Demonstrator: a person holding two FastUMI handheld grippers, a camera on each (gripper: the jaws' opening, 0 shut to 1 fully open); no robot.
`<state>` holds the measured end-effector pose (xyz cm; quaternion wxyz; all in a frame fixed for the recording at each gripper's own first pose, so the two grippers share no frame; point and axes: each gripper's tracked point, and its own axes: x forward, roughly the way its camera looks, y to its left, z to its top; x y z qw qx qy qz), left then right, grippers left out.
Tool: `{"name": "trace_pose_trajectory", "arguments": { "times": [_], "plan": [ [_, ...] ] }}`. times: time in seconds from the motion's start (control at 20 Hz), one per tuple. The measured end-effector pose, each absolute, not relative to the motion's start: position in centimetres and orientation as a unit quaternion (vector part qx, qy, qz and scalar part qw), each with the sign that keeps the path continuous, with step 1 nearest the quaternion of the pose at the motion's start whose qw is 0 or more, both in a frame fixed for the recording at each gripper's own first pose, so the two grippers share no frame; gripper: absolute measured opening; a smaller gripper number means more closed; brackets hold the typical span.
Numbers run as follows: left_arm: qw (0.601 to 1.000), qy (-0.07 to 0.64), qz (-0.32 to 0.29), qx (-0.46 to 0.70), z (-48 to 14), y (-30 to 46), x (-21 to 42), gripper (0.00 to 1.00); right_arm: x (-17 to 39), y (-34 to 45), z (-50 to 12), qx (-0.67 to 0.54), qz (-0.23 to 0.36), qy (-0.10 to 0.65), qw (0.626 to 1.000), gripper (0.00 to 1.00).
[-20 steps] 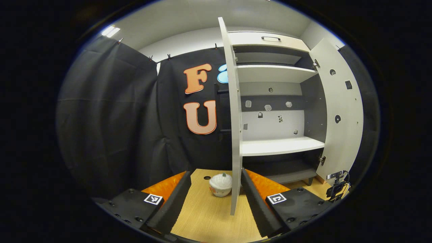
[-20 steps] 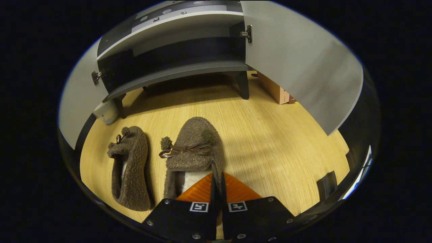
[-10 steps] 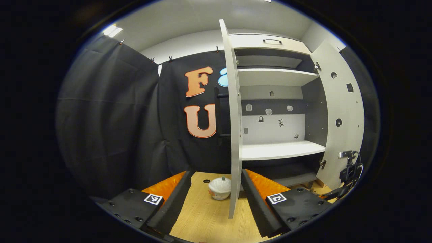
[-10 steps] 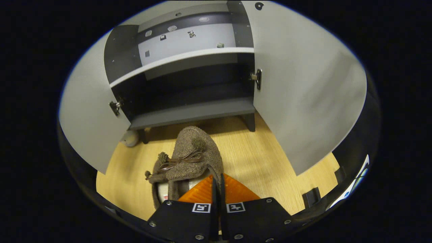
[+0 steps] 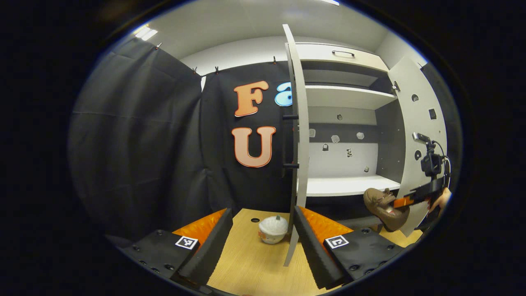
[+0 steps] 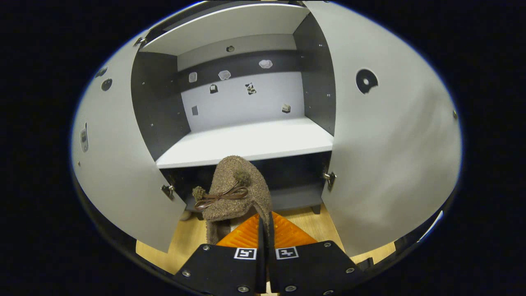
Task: Grab one shoe with the right hand and put it into the shoe cabinet, grab the other shoe with the left hand and put it into the shoe cabinet; then close the right door with the right hand and the left door with the left hand.
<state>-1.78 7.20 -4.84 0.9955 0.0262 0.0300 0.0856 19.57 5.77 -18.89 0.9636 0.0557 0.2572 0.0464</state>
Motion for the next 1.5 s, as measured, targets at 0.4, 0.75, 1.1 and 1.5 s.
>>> {"name": "trace_pose_trajectory", "arguments": {
  "times": [0.4, 0.75, 1.1, 1.5],
  "plan": [
    [0.992, 0.025, 0.116, 0.031, -4.1, 11.5, -1.9, 0.97, 29.0, 8.3, -10.0, 0.076, 0.038, 0.204, 0.975, 0.02],
    [0.991, 0.036, 0.125, 0.023, -5.0, 12.3, -1.4, 0.96, 39.0, 8.6, -10.2, 0.105, 0.000, 0.210, 0.972, 0.02],
    [0.992, 0.045, 0.116, 0.024, -5.3, 12.1, -0.5, 0.99, 43.7, 7.0, -13.5, 0.102, -0.023, 0.228, 0.968, 0.07],
    [0.995, 0.042, 0.094, 0.017, -4.8, 9.6, 0.5, 0.96, 38.4, 7.0, -7.0, 0.083, 0.008, 0.147, 0.986, 0.45]
  ]
}}
